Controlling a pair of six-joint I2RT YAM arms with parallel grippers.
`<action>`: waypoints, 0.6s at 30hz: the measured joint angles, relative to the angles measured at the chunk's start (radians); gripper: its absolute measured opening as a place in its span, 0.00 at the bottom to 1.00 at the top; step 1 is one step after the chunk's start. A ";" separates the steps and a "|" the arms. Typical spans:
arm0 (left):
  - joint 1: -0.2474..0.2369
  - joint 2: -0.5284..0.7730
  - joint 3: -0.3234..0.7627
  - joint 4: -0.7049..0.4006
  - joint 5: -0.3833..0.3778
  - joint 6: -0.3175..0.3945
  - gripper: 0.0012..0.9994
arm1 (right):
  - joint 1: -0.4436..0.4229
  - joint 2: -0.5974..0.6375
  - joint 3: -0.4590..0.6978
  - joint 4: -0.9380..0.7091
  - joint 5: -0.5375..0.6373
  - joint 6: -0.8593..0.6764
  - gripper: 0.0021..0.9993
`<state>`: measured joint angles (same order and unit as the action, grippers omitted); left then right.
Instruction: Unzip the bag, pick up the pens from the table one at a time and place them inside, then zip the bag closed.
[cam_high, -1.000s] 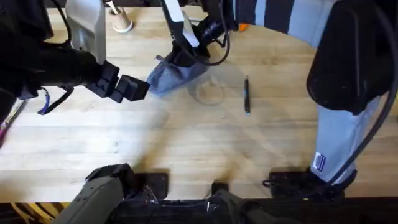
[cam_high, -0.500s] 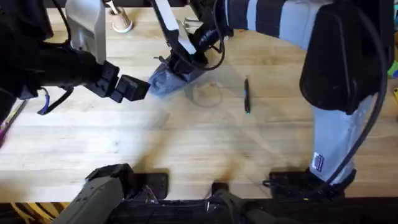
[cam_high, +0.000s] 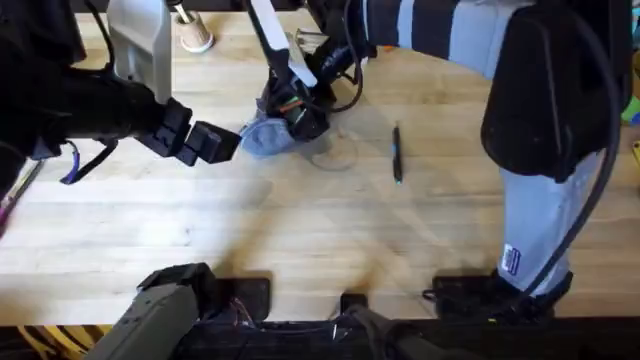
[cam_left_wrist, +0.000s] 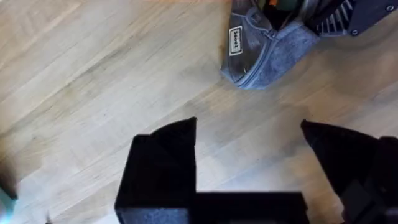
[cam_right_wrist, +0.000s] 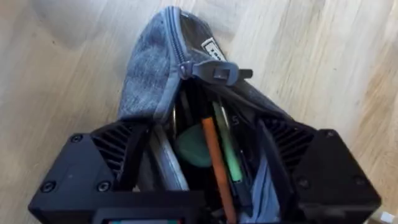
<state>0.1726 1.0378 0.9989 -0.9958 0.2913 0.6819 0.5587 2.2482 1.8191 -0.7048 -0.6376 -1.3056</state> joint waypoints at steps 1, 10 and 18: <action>0.000 0.000 0.000 0.000 0.000 0.000 0.99 | 0.000 0.000 0.000 -0.001 0.000 0.000 0.99; 0.000 0.000 0.000 0.000 -0.018 0.000 0.99 | -0.016 -0.033 -0.002 -0.064 -0.003 0.084 0.99; 0.000 0.000 0.000 0.000 -0.023 0.000 0.99 | -0.058 -0.209 -0.010 -0.137 0.116 0.120 0.99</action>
<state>0.1726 1.0378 0.9989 -0.9958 0.2684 0.6819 0.5007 2.0393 1.8088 -0.8421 -0.5218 -1.1855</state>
